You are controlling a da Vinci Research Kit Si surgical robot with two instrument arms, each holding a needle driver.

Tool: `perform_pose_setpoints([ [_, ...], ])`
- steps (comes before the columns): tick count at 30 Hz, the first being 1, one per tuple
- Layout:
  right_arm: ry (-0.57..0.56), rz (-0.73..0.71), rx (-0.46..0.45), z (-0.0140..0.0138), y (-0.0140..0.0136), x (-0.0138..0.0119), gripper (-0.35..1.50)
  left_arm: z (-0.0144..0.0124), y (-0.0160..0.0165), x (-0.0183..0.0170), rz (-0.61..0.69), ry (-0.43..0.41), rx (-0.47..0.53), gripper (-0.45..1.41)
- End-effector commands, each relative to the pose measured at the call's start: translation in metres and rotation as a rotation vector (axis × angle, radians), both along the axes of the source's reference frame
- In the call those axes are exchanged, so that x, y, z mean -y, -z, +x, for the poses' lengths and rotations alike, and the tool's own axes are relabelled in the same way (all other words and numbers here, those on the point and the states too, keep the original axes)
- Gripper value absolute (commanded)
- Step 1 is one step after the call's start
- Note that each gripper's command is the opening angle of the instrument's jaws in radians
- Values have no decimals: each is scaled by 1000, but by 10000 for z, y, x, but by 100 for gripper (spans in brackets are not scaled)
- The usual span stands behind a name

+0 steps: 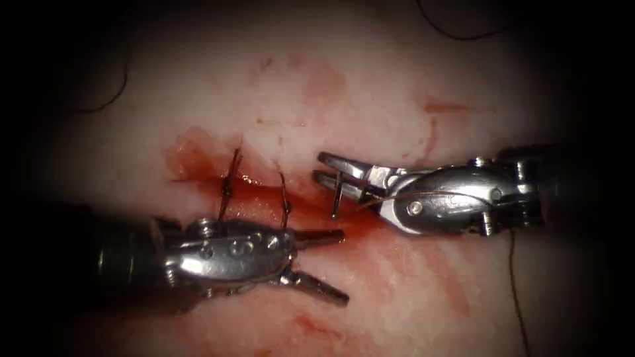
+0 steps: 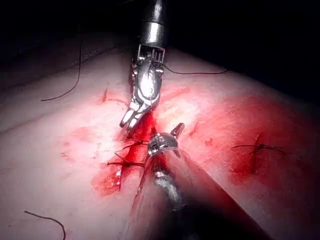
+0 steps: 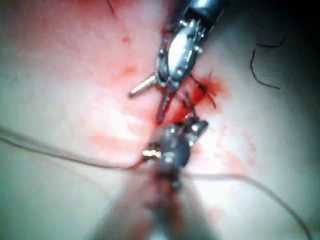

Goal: Wound Closure

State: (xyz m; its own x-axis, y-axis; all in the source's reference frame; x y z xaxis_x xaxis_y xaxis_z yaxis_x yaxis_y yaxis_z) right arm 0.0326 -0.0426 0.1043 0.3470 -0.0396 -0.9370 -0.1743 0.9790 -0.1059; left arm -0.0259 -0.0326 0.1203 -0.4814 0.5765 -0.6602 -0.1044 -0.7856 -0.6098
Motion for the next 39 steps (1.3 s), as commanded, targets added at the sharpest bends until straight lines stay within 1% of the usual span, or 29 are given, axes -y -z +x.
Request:
perform_pose_setpoints([
  [1,-3,1,-9,5,0,-3,-35,-5,-5,3,1,-1,1,62],
  [4,-19,0,-24,2,5,-10,-35,-5,-5,3,1,-1,1,62],
  [7,-64,0,-39,-4,16,-25,-35,-5,-6,3,1,-1,1,61],
  [11,-86,5,-65,-6,26,-40,-35,-4,-9,3,4,0,-1,61],
  [19,-118,66,-90,-3,28,-48,-35,0,-26,4,9,-3,-12,59],
  [26,-147,138,-119,-3,34,-71,-35,4,-46,6,22,-1,-28,59],
  [30,-162,200,-134,1,31,-75,-35,7,-51,5,23,-2,-32,59],
  [33,-145,256,-160,4,30,-75,-35,8,-51,5,23,-4,-34,59],
  [39,-159,297,-166,8,30,-79,-35,8,-51,5,23,-4,-34,59],
])
